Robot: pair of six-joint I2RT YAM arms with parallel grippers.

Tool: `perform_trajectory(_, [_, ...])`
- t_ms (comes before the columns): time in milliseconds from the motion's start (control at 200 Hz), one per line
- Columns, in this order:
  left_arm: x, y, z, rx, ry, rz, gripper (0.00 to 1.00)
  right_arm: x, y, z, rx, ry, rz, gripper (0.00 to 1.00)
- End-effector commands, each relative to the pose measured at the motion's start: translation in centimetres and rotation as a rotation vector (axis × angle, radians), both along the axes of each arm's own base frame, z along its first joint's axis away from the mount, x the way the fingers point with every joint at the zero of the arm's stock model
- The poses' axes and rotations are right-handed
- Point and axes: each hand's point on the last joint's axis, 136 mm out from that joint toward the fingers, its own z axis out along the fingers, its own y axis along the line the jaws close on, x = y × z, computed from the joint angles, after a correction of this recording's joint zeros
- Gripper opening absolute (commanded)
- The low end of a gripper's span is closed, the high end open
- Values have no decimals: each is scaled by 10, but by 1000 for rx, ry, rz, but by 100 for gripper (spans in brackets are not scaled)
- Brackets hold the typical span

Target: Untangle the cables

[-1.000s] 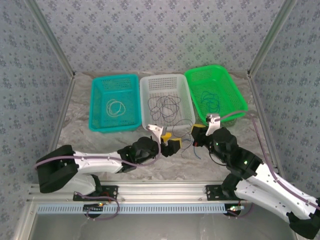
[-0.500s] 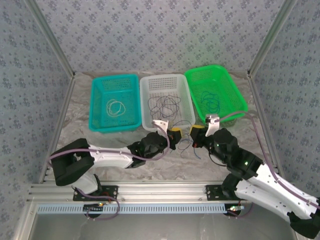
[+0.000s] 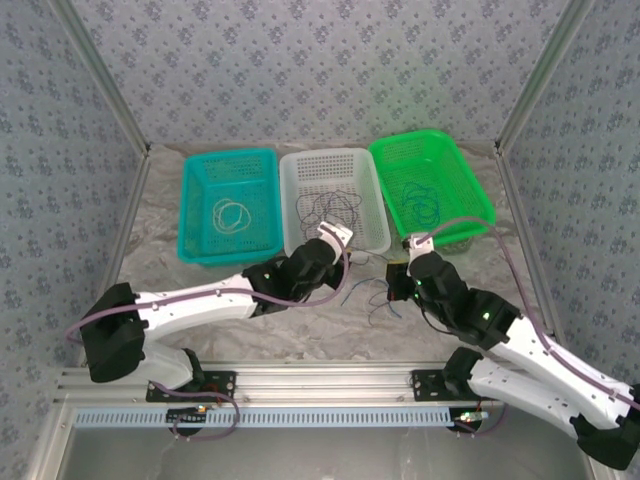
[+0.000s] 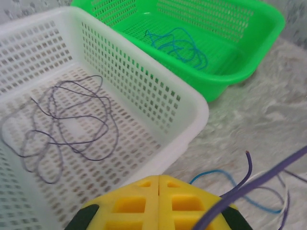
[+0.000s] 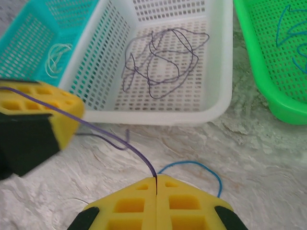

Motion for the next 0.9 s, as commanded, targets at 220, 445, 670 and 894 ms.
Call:
perform_trajectory(220, [-2,36,32,577,-292,-102,0,0,-12,-4,-119,16,-6,0])
perform_trajectory(445, [-20,14,62,547,-353,-189,0,4,-5,-12,-68,-9,-5,21])
perform_trajectory(670, [-32,-2,87,430,-291,-224,0,16,8,-17,52,-106,-21,68])
perform_trajectory(894, [-35,-6,97,394,-236,-219,0,13,25,-13,120,-164,31,82])
